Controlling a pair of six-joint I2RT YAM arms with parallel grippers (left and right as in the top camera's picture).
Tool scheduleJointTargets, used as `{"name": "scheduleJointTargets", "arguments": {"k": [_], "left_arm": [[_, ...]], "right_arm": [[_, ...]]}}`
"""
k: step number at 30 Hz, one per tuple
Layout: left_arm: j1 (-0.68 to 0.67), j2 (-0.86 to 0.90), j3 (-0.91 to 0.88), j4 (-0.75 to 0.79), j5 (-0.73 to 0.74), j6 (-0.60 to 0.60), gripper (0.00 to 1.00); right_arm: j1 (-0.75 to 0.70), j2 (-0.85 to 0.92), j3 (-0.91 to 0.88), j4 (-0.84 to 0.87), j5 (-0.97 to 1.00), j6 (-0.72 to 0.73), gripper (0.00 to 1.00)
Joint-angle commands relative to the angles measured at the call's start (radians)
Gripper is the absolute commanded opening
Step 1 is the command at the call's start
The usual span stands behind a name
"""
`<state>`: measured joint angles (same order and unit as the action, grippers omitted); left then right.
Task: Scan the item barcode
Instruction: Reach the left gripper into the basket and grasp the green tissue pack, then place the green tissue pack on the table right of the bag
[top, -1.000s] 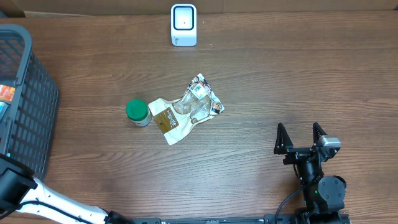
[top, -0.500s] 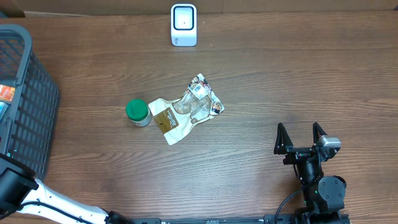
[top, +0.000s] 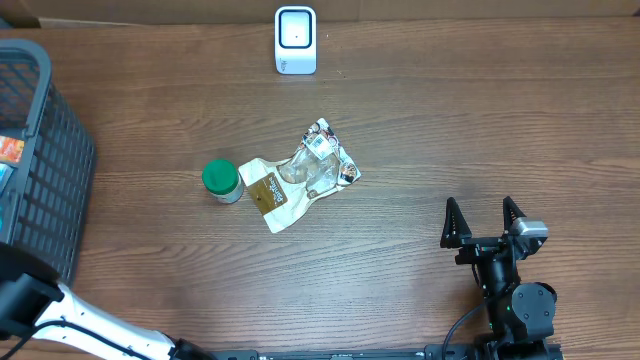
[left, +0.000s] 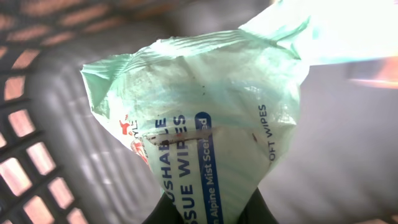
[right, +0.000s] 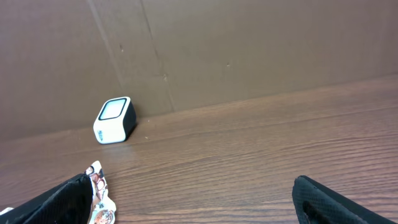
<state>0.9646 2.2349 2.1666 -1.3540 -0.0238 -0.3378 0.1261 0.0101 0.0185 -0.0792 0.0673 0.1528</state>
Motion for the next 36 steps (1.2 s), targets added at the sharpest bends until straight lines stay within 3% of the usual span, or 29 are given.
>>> {"name": "scheduleJointTargets", "arguments": {"k": [1,9,14,16,19,28,36], "left_arm": [[-0.084,-0.145,0.150,-0.028,0.155,-0.003,0.04],[-0.351,-0.438,0.240,-0.023,0.219,0.018,0.04],[-0.604,-0.547,0.240,-0.035,0.208,0.117,0.04],[-0.769,-0.551,0.238,-0.070,0.195,0.144,0.04],[-0.963,-0.508,0.236,-0.131,0.150,0.159,0.04],[-1.310,-0.240,0.236,-0.258,0.127,0.177,0.04],[-1.535,0.035,0.236,-0.180,0.156,0.061,0.04]], "right_arm": [[0.006,-0.007,-0.011,0.005,0.010,-0.005,1.00],[0.006,-0.007,-0.011,0.005,0.010,-0.005,1.00],[0.006,-0.007,-0.011,0.005,0.010,-0.005,1.00],[0.006,-0.007,-0.011,0.005,0.010,-0.005,1.00],[0.006,-0.007,-0.011,0.005,0.010,-0.005,1.00],[0.006,-0.007,-0.011,0.005,0.010,-0.005,1.00],[0.006,-0.007,-0.011,0.005,0.010,-0.005,1.00]]}}
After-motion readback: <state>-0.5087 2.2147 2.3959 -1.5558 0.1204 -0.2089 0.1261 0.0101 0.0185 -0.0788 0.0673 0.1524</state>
